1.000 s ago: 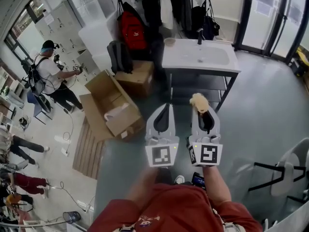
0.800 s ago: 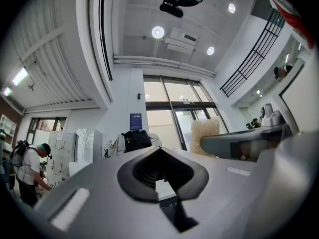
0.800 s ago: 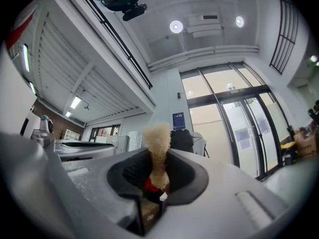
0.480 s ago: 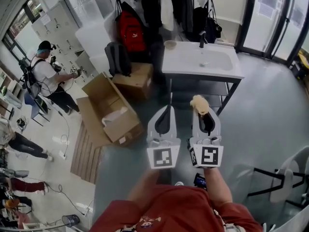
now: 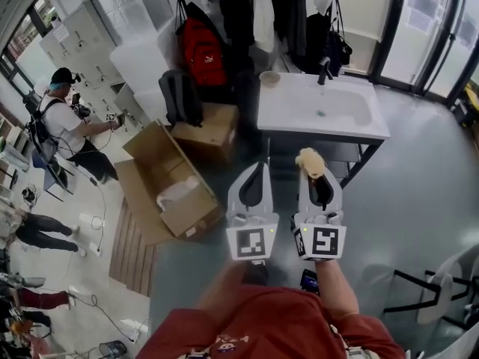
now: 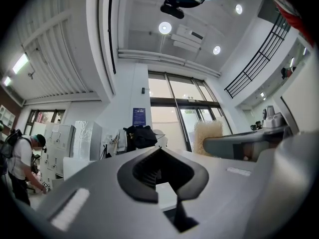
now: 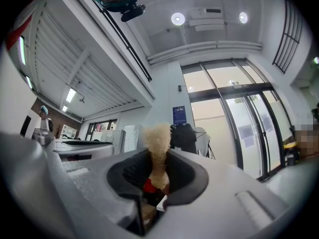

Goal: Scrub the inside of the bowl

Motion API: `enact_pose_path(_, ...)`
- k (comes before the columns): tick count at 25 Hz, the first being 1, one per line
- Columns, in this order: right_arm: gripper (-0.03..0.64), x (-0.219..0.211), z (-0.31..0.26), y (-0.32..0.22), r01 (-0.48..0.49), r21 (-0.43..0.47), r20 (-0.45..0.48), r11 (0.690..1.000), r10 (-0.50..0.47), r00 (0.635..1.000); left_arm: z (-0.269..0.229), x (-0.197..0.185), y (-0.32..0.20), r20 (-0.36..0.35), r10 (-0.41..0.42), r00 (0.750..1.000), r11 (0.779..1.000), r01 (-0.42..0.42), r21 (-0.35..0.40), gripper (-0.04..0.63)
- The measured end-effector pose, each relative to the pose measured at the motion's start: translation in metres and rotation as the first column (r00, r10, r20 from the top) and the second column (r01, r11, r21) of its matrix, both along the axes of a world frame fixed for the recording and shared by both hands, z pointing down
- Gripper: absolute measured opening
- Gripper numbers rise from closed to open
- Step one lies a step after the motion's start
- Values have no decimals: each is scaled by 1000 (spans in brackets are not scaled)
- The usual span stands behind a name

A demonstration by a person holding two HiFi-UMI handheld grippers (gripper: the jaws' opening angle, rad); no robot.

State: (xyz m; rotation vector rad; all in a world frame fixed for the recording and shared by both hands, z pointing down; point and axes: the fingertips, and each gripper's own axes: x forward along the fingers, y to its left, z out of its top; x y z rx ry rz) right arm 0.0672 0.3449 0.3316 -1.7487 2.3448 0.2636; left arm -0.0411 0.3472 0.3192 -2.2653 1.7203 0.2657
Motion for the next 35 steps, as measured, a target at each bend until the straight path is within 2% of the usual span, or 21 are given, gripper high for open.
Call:
enact_pose_path(9, 75, -50, -3, -82, -10, -12, 9, 1000, 10, 1000, 2, -55, -83, -35, 4, 999, 1000, -5, -26, 6)
enact_pose_path(16, 75, -77, -11, -128, -30, -2, -1, 1000, 30, 1000, 0, -85, -131, -15, 22, 1000, 999, -23, -26, 6)
enact_pose_path(26, 75, -68, 1, -174, -66, -11, 6, 998, 66, 998, 9, -81, -180, -27, 54, 998, 998, -54, -29, 6)
enact_pose_path(35, 75, -39, 7, -260, -54, -1, 9, 999, 54, 998, 18, -51, -265, -5, 44, 999, 999, -44, -21, 6)
